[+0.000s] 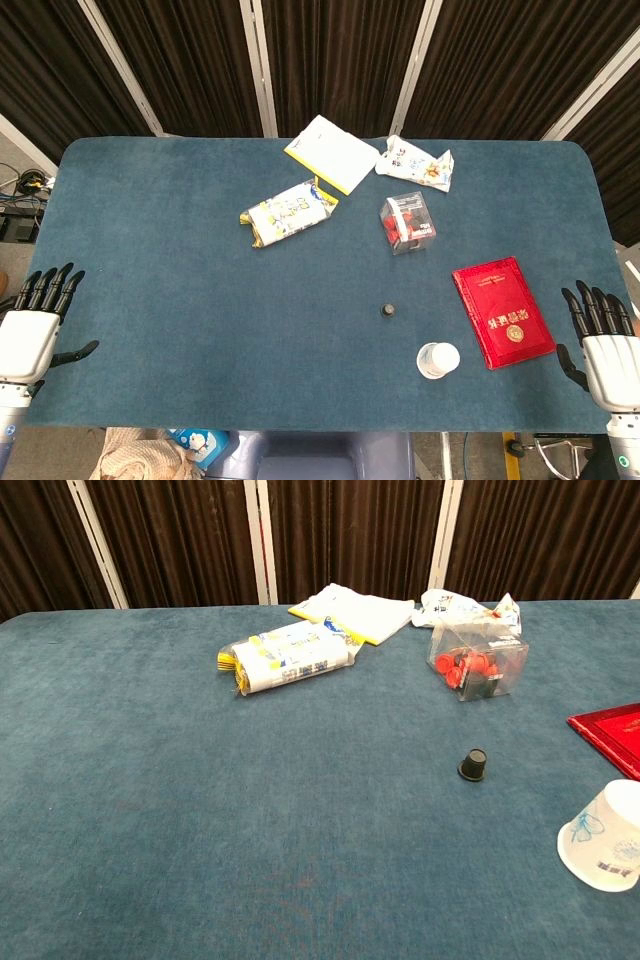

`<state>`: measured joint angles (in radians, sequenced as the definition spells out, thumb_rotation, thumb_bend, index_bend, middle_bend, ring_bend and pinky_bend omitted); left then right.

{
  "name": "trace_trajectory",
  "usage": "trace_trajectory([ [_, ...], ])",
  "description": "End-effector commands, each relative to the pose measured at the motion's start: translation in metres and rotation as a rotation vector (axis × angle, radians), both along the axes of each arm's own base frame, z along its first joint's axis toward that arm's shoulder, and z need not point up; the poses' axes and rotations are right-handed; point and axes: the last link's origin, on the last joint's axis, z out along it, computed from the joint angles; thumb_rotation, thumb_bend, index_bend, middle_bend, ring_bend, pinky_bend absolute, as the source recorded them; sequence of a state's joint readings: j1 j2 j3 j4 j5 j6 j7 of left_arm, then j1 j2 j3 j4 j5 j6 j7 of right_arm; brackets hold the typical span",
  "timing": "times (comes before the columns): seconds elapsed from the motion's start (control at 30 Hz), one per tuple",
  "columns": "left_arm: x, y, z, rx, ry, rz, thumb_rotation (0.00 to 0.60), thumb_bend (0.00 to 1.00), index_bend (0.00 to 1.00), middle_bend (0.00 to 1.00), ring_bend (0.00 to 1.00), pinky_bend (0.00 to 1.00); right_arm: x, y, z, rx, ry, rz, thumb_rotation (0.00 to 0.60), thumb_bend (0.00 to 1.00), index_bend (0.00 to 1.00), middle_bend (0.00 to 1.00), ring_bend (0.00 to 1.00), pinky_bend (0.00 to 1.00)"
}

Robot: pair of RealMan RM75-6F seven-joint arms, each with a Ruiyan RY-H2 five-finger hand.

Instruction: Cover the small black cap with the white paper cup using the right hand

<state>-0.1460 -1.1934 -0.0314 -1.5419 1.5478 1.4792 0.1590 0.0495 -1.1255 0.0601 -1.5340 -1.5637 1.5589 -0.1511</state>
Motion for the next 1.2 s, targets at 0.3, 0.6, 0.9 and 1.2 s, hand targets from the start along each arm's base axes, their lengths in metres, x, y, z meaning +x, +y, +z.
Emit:
trace_trajectory([
  [0.3, 0.0, -0.001, 0.0, 0.002, -0.001, -0.002, 0.6, 0.0, 0.0, 0.0, 0.0, 0.0, 0.004, 0.001, -0.002, 0.049, -0.017, 0.034, 0.6, 0.4, 0.0, 0.0, 0.0, 0.09],
  [0.6, -0.002, 0.001, -0.001, -0.003, 0.0, 0.007, 0.6, 0.0, 0.0, 0.0, 0.0, 0.0, 0.019, 0.002, -0.02, 0.275, -0.049, 0.146, 0.6, 0.4, 0.0, 0.0, 0.0, 0.15],
  [0.9, -0.002, 0.003, -0.002, -0.009, 0.0, 0.013, 0.6, 0.0, 0.0, 0.0, 0.0, 0.0, 0.035, -0.006, -0.043, 0.427, -0.058, 0.192, 0.6, 0.4, 0.0, 0.0, 0.05, 0.25],
  [1.2, -0.001, 0.004, -0.003, -0.01, 0.005, 0.014, 0.6, 0.0, 0.0, 0.0, 0.0, 0.0, 0.045, -0.013, -0.073, 0.53, -0.002, 0.171, 0.6, 0.4, 0.0, 0.02, 0.09, 0.27],
])
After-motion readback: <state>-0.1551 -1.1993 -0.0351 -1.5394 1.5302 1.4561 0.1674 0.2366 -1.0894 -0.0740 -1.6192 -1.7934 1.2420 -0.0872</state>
